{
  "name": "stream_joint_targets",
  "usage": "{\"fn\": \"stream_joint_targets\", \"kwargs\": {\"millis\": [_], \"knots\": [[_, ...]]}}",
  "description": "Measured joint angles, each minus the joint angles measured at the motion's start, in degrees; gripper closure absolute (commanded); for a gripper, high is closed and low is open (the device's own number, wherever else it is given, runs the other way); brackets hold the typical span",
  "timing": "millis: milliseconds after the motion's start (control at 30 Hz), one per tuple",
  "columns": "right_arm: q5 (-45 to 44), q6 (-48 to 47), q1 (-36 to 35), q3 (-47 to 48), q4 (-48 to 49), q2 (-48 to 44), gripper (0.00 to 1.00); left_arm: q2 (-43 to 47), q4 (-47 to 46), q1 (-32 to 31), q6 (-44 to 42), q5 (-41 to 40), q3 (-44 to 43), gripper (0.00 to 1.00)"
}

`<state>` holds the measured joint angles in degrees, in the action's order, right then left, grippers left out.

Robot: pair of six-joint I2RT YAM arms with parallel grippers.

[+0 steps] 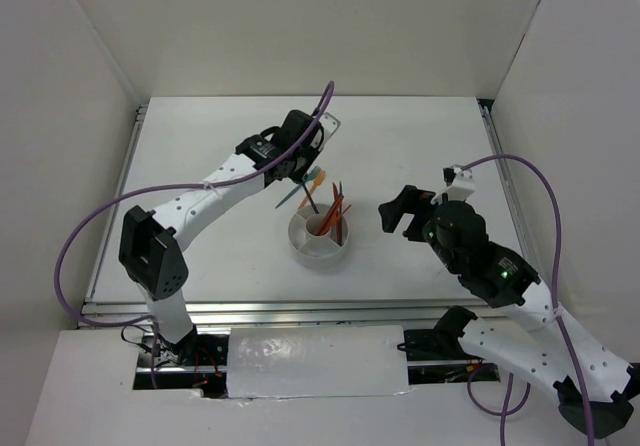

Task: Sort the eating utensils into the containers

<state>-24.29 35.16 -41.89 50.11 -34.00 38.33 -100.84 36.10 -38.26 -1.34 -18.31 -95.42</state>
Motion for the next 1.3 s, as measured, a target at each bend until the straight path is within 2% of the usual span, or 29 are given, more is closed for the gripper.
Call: {"fn": "stream_joint_targets", "kwargs": {"millis": [33,100,233,333,367,433,467,567,700,833,1033,1300], "knots": [[-0.17,0.02,0.0,0.0,-0.11,0.0,0.0,-0.48,0.13,-0.17,0.04,0.04,-0.57,0.53],[-0.42,0.24,-0.02,0.0,-0.37,0.0,0.0,-0.76,0.33,-0.44,0.11,0.0,-0.85,0.39],[-0.74,0.61,-0.02,0.0,-0.79,-0.15,0.0,-0.7,0.39,-0.55,0.24,-0.48,-1.62,0.33],[-1.01,0.61,-0.02,0.0,-0.83,-0.2,0.0,0.07,-0.09,0.0,1.81,-0.92,-1.97,0.36],[-1.03,0.61,-0.04,0.0,-0.85,-0.2,0.0,0.68,-0.31,0.59,2.64,-0.9,-1.92,0.4],[-1.03,0.61,-0.04,0.0,-0.92,0.11,0.0,2.82,-1.55,2.89,4.68,-0.39,-1.03,0.4],[-1.03,0.61,-0.04,0.02,-0.94,0.17,0.0,4.28,-2.29,4.92,5.62,0.48,-0.28,0.38],[-1.01,0.57,-0.04,0.11,-1.01,0.63,0.0,6.84,-3.76,12.83,8.44,4.04,0.26,0.35],[-1.14,0.35,-0.15,1.27,-1.36,2.08,0.0,2.69,-4.13,20.52,9.51,8.57,-1.73,0.34],[-2.12,0.31,-0.24,3.63,-1.42,4.33,0.0,-6.73,-5.42,19.93,8.94,14.47,-2.84,0.22],[-3.21,-0.39,-0.24,7.76,-1.68,8.72,0.0,-21.22,-3.02,15.47,5.99,18.4,-7.5,0.24],[-3.45,-0.31,-0.24,10.01,-1.62,12.35,0.0,-25.49,-1.03,13.18,1.29,20.5,-12.2,0.27]]}}
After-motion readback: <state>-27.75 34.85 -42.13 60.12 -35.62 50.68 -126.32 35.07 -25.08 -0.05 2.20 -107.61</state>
